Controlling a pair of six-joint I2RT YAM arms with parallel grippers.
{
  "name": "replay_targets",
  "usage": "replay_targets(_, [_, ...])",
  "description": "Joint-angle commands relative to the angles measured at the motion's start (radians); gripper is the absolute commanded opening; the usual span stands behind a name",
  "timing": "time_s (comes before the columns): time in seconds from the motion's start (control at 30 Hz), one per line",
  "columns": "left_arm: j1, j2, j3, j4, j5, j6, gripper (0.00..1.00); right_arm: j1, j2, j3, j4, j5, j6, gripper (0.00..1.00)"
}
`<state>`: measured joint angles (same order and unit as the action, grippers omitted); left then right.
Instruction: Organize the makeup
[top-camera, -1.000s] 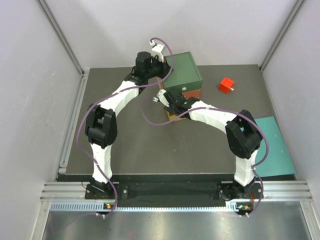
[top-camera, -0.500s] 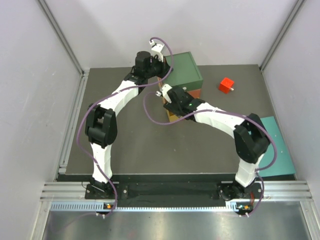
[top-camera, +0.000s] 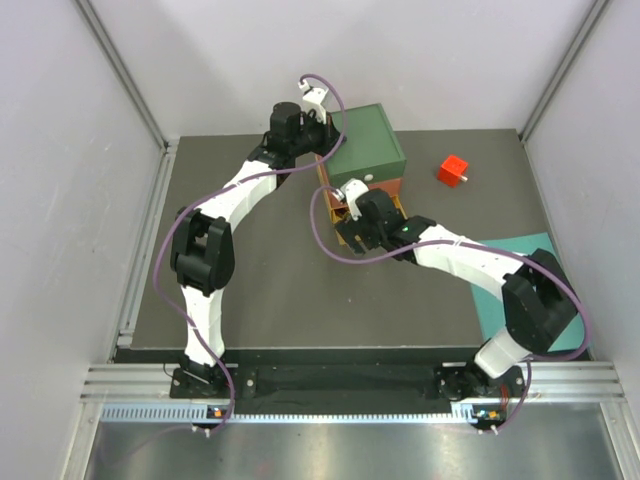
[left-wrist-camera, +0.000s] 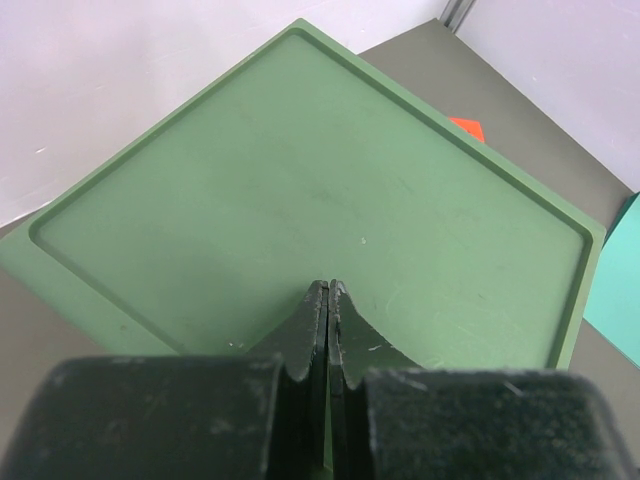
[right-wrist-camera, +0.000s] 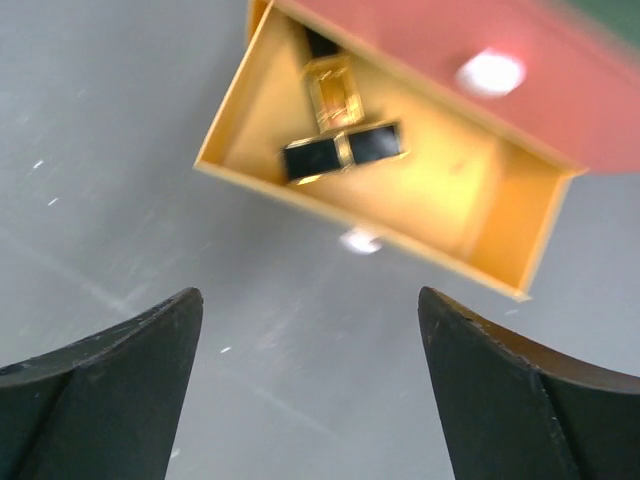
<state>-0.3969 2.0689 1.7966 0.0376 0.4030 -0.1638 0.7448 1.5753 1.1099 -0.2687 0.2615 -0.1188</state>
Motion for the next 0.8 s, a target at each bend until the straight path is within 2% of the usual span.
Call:
replay_targets(0.0, [0.029, 0.123, -0.086, -0.378, -0.073, 0.017, 0.0, -0.013, -0.058, -0.048, 0.062, -0.099, 0.114, 0.91])
replay_targets(0.1, [0.029, 0.12, -0.089, -0.378, -0.075, 0.018, 0.0, -0.019, -0.076, -0.102, 0.104, -0.117, 0.188, 1.0])
replay_targets(0.43, [0.029, 0.108, -0.115, -0.366, -0.075, 0.017, 0.0, -0.191, -0.078, -0.232, 0.308, -0.291, 0.343, 1.0])
replay_targets(0.77, [0.029, 0.109, -0.111, -0.364, -0.075, 0.021, 0.0, -0.242, 0.063, -0.179, 0.427, -0.329, 0.37, 1.0])
